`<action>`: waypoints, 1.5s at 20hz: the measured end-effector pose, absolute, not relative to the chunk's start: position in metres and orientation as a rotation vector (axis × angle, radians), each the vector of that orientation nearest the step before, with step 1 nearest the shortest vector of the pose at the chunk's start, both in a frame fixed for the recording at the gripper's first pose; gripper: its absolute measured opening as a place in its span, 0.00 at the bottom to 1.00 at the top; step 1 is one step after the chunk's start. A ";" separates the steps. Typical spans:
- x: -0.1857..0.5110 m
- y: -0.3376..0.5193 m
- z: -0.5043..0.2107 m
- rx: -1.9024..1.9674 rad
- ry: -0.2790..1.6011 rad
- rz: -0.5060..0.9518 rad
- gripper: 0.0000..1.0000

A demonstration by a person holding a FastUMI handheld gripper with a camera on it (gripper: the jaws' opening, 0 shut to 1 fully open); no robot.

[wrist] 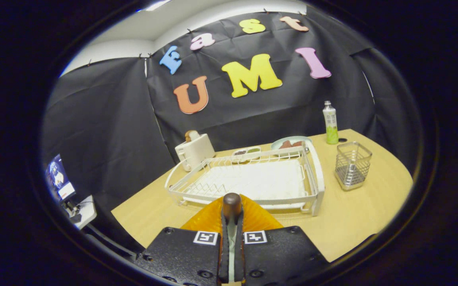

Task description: Take the plate from the dish rack, then take the spoon from the basket and place it into the plate.

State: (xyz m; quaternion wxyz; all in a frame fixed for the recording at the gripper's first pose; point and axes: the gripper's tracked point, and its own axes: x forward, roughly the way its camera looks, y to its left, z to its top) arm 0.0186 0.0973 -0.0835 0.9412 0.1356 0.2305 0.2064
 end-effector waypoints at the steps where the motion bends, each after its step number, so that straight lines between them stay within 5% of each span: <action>1: 0.017 0.101 -0.089 0.292 0.479 0.421 0.11; 5: 0.016 0.090 -0.091 0.293 0.482 0.381 0.16; 7: 0.017 0.085 -0.087 0.262 0.449 0.362 0.29; 10: 0.025 0.067 -0.082 0.225 0.414 0.307 0.80; 12: 0.031 0.059 -0.073 0.216 0.372 0.282 1.00; 30: 0.004 -0.032 0.053 0.038 0.060 0.072 1.00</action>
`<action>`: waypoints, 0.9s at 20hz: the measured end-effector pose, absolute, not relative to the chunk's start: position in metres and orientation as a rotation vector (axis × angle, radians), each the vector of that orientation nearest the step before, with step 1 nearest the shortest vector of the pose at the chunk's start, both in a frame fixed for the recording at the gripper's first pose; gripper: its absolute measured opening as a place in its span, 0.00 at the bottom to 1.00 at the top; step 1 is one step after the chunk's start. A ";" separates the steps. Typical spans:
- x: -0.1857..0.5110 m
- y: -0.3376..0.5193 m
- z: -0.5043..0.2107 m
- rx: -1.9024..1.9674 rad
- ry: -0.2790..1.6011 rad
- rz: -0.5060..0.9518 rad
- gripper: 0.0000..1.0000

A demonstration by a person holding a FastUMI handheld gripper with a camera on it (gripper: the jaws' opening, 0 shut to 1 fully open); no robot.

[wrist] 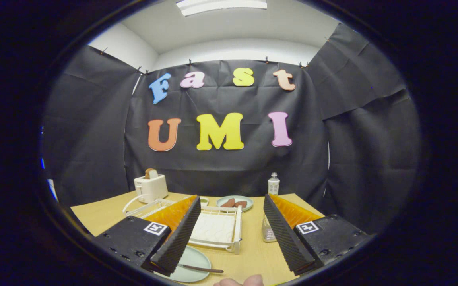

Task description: Take the plate from the dish rack, then take the spoon from the basket and place it into the plate.

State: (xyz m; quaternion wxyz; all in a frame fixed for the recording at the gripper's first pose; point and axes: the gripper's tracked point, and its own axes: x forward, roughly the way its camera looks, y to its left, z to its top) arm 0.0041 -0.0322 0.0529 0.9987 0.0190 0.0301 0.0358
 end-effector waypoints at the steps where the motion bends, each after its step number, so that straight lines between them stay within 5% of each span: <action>1: 0.001 -0.034 0.058 0.033 0.047 0.063 1.00; 18: -0.018 0.049 0.041 0.022 -0.021 0.085 1.00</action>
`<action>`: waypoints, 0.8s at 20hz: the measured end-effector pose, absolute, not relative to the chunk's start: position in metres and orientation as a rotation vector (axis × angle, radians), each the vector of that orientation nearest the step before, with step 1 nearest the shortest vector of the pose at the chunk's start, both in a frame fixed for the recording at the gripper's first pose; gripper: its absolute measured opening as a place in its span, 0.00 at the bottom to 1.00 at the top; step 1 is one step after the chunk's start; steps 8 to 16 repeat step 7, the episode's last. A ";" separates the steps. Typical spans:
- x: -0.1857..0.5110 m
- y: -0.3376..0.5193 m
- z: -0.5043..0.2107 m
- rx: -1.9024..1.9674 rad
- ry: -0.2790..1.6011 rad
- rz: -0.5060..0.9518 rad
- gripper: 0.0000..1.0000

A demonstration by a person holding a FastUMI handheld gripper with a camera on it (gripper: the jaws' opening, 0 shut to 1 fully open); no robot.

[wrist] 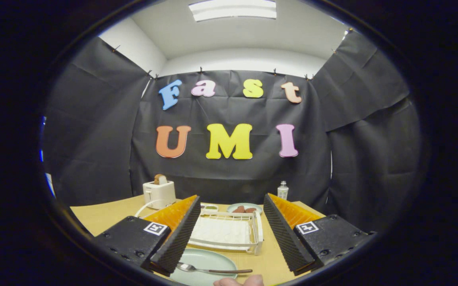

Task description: Take the plate from the dish rack, then take the spoon from the basket and place it into the plate.

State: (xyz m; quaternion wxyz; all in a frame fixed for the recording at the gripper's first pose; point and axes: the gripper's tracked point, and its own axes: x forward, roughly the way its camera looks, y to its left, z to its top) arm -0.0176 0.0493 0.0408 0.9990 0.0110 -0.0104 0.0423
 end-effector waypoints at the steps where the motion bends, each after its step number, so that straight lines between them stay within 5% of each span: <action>1: -0.015 0.055 0.039 0.033 -0.024 0.093 1.00; 16: -0.012 0.071 0.029 0.048 -0.029 0.113 1.00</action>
